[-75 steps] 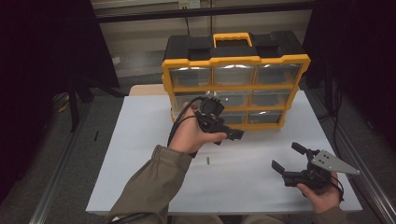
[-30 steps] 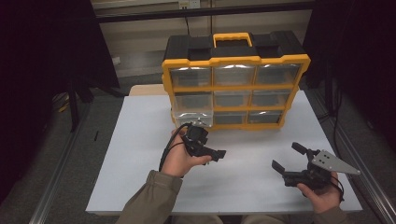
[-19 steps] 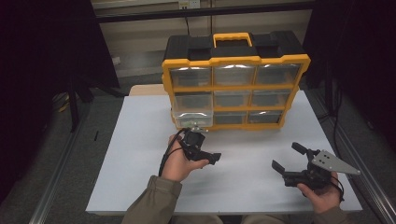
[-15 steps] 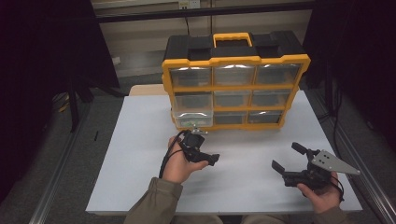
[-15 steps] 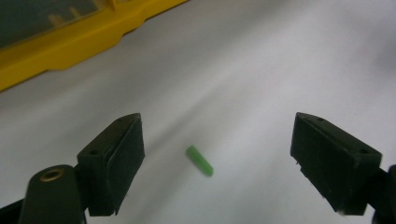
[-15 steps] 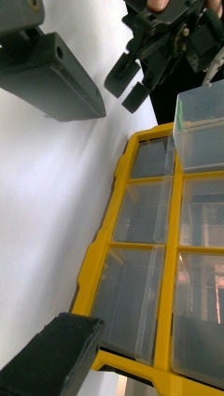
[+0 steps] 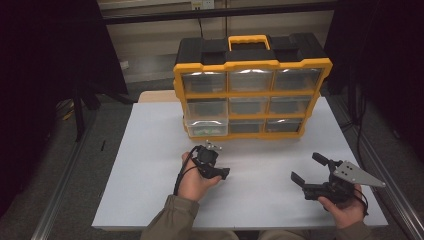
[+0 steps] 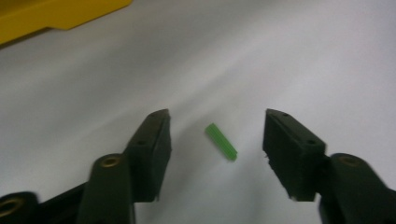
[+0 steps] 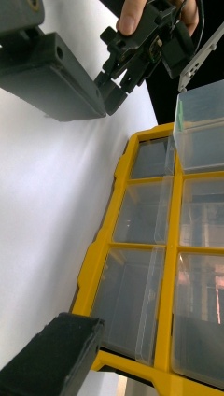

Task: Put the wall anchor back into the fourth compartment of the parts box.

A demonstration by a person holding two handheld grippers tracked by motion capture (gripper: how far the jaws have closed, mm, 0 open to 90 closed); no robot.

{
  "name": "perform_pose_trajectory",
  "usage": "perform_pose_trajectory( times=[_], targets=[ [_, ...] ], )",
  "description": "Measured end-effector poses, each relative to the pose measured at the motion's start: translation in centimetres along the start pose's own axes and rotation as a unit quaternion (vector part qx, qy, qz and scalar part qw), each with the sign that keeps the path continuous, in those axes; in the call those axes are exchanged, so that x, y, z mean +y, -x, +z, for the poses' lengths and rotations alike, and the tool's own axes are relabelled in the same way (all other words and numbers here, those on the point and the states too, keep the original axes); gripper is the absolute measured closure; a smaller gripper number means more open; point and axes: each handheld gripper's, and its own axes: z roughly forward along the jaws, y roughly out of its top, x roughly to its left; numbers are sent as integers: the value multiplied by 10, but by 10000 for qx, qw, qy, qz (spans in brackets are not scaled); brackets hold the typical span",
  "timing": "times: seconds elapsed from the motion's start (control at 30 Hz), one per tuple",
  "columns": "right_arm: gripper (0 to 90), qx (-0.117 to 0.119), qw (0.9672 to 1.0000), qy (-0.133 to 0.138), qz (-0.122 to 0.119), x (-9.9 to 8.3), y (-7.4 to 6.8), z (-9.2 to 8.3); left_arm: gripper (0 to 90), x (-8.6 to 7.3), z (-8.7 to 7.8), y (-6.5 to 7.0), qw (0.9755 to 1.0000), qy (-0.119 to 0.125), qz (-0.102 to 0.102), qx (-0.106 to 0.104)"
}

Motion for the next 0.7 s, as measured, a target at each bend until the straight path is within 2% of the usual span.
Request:
perform_pose_trajectory(
  times=[0.07, 0.1, 0.17, 0.27, 0.47, 0.63, 0.7],
  targets=[
    [11, -19, 10000, 0, -13, 0, 0, 0, 481, -2, 2, 0, 10000, 37, 4, 22],
    [11, -8, 10000, 1, -4, 0, 0, 0, 502, -3, 4, 0, 10000, 18, -61, 54],
    [11, -11, 10000, 1, 3, 0, 0, 0, 523, -4, 7, -1, 9999, 104, -23, 48],
    [11, -9, 10000, 0, -2, 0, 0, 1, 574, -5, 8, -1, 9999, 54, -26, 132],
    [12, -25, 10000, 18, 31, 0, -1, 1, 659, -7, 9, 0, 9998, 83, -151, 143],
    [12, -14, 10000, 1, -3, 0, 0, 1, 731, -9, 8, -1, 9997, 53, -118, 213],
    [11, -18, 10000, 2, -6, 0, 0, 1, 767, -9, 7, -3, 9998, 56, -127, 161]
  ],
)
